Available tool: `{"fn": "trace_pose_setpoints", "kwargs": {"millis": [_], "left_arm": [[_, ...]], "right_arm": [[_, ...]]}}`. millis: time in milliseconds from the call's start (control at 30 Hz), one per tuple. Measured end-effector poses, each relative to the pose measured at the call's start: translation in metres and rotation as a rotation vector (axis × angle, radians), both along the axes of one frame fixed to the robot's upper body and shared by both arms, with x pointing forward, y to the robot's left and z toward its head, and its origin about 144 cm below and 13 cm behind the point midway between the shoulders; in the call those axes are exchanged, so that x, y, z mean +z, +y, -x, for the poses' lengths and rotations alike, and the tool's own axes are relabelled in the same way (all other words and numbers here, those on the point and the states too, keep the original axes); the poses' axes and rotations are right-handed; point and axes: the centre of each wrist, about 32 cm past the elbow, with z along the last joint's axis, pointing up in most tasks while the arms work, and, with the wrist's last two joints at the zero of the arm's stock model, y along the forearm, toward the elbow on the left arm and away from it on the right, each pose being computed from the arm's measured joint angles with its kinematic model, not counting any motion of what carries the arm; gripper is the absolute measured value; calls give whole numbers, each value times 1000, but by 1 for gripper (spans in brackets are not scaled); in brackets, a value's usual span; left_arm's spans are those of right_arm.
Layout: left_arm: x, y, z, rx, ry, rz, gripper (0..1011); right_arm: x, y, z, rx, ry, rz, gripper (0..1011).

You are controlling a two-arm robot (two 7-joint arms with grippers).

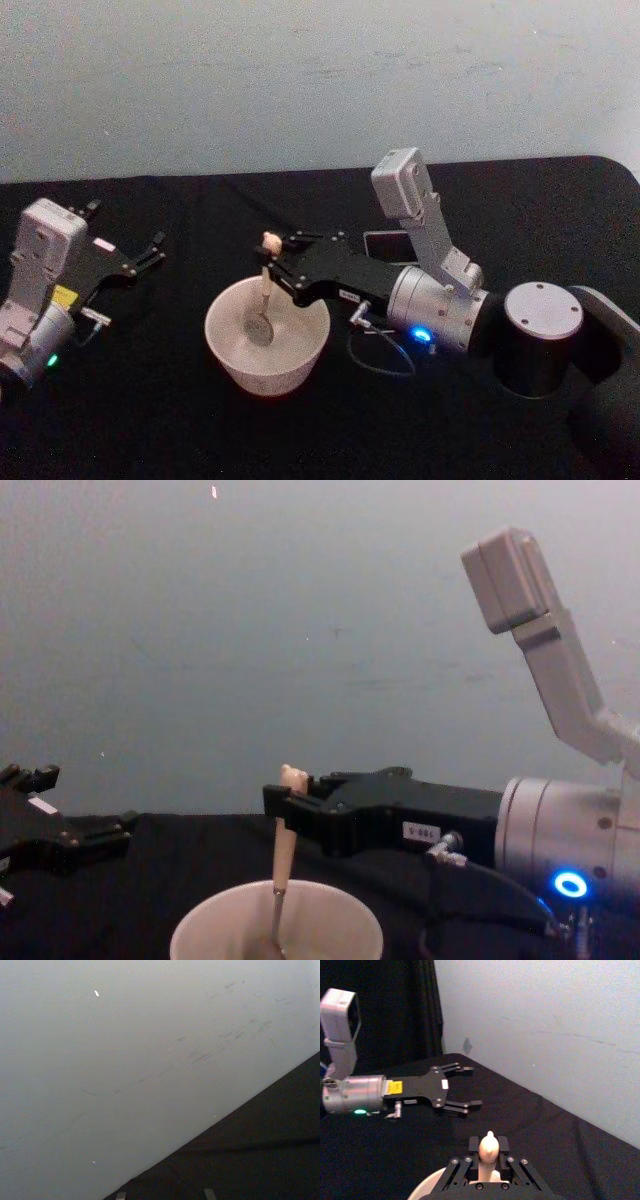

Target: Pick up the stirring spoon with one hand, stir inside the cup, then place it back in its original position.

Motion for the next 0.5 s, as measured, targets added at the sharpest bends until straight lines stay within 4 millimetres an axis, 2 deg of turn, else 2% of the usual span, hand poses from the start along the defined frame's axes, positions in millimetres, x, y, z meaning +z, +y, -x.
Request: {"fn": "trace_pose_setpoints", "kwargs": {"millis": [233,500], "left_arm": [[0,0,0,0,0,0,1001],[0,0,0,0,0,0,1001]], "right_arm": [[-1,-7,-3,-23,-2,6,214],[-1,-20,3,-26,-10,8,214]]}}
